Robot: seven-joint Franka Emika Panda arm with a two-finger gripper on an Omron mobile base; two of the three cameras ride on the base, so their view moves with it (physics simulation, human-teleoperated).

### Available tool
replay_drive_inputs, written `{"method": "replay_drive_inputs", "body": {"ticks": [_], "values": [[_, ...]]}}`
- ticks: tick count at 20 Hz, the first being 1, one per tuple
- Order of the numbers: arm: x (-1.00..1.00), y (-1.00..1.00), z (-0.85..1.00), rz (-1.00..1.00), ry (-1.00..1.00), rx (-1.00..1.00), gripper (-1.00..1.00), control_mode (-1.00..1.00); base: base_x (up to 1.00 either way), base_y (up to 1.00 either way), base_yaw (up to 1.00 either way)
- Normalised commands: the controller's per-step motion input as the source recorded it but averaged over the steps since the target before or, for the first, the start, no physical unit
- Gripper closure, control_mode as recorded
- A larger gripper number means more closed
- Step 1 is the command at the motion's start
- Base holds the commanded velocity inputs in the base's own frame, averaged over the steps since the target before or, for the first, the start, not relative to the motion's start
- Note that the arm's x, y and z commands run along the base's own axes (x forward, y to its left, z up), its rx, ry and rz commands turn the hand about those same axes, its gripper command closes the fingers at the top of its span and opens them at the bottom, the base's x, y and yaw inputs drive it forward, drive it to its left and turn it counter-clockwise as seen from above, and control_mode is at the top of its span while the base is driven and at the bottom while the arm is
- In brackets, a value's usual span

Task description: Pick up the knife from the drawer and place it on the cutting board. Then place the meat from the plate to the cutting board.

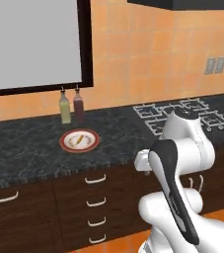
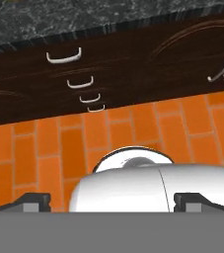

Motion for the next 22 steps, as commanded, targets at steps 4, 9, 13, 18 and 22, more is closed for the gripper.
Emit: {"method": "replay_drive_inputs", "body": {"ticks": [4,9,13,18,22], "values": [[0.00,0.00,0.00,0.00,0.00,0.00,-1.00,1.00,0.24,1.00,0.00],[0.00,0.00,0.00,0.00,0.00,0.00,-1.00,1.00,0.46,1.00,-0.01],[0.00,0.00,0.00,0.00,0.00,0.00,-1.00,1.00,0.49,0.43,-0.16],[0.00,0.00,0.00,0.00,0.00,0.00,-1.00,1.00,0.48,-0.17,-0.04],[0.00,0.00,0.00,0.00,0.00,0.00,-1.00,1.00,0.31,-0.61,0.00]]}}
